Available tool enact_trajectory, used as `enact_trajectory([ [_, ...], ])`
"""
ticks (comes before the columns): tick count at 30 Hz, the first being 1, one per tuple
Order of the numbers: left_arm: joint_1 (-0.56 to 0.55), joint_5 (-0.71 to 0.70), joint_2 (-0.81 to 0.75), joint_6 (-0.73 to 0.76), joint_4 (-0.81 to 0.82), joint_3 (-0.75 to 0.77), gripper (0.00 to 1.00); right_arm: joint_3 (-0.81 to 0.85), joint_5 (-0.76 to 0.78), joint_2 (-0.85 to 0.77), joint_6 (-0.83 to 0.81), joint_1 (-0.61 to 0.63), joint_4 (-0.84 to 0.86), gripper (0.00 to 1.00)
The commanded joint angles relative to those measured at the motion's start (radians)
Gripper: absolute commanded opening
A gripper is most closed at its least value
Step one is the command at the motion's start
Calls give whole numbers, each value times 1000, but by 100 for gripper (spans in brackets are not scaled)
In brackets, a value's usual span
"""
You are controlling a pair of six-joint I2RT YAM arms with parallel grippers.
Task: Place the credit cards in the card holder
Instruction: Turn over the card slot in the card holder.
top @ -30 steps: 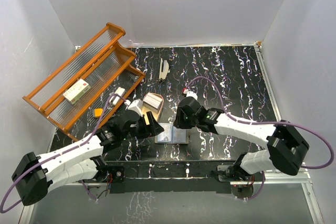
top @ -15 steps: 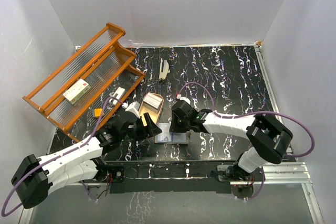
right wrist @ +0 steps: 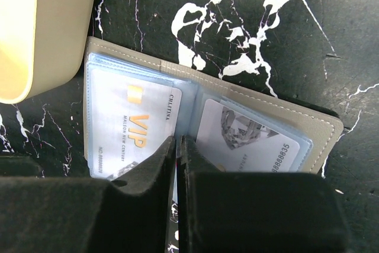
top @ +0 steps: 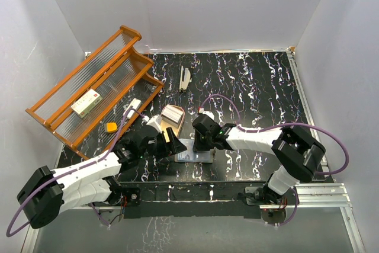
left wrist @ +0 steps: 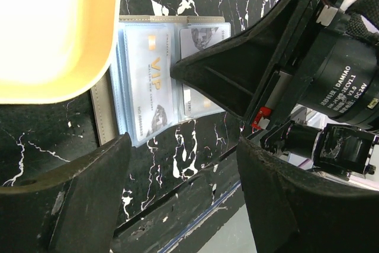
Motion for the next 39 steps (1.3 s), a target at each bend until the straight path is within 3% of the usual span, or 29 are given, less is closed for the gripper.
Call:
enact_trajectory([
  [1,3,17,23,5,52,-8,70,-6,44,20,6,7,6,3],
  [39,4,92,159,5,269,-49,69,-24,40,20,3,7,22,3],
])
